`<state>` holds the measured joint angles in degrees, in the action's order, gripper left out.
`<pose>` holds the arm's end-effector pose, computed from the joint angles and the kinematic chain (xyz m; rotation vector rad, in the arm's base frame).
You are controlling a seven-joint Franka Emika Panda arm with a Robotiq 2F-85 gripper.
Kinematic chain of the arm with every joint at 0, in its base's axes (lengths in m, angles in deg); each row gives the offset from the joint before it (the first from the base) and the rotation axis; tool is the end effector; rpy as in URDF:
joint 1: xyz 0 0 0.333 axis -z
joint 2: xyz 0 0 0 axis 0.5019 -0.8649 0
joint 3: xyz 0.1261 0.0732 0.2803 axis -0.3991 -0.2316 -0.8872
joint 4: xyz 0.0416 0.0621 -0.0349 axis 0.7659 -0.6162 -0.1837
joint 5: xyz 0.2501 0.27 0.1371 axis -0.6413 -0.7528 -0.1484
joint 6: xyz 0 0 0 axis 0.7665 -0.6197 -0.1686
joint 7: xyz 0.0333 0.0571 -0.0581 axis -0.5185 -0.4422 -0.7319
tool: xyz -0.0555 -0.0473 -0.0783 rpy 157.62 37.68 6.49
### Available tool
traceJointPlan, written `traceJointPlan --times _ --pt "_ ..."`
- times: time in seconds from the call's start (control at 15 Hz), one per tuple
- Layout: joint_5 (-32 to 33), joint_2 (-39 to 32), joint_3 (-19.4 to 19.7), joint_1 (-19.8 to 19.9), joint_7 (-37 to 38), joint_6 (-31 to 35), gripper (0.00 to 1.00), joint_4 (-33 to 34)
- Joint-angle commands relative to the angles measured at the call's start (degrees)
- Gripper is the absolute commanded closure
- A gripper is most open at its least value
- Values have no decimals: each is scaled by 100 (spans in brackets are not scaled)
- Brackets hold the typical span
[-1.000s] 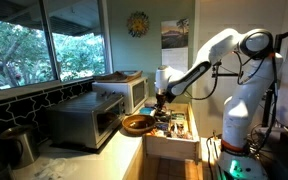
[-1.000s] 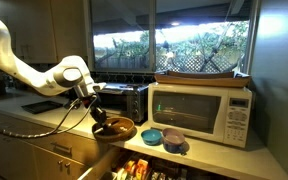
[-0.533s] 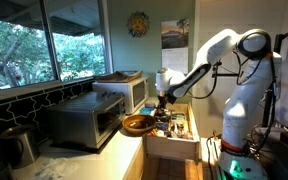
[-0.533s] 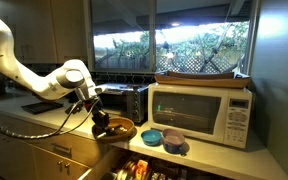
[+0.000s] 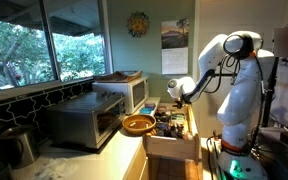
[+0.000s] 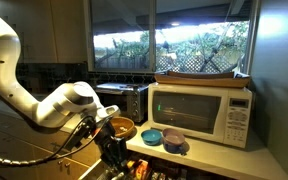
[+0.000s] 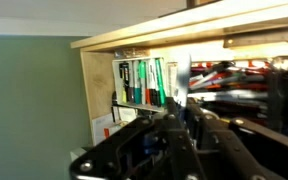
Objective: Remove a pen from the round wicker serving straw basket and put it in the opened drawer
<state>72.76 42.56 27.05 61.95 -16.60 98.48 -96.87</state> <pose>0.3302 -0.2416 0.3278 2.3268 -0.0307 -0.0878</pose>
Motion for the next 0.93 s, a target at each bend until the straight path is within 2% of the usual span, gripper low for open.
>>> traceJointPlan --times 0.0,0.13,0.53,0.6,0.67,0.87 --pt "266 -87 708 -508 53 -114 86 57" --pt "366 -292 984 -507 44 -85 86 171" --pt "362 -402 1002 -586 46 -75 86 256" --pt "362 -402 1002 -587 46 -75 96 256" --pt "885 -489 1100 -529 533 194 96 340" --pt "2297 -857 1662 -398 1004 640 96 647"
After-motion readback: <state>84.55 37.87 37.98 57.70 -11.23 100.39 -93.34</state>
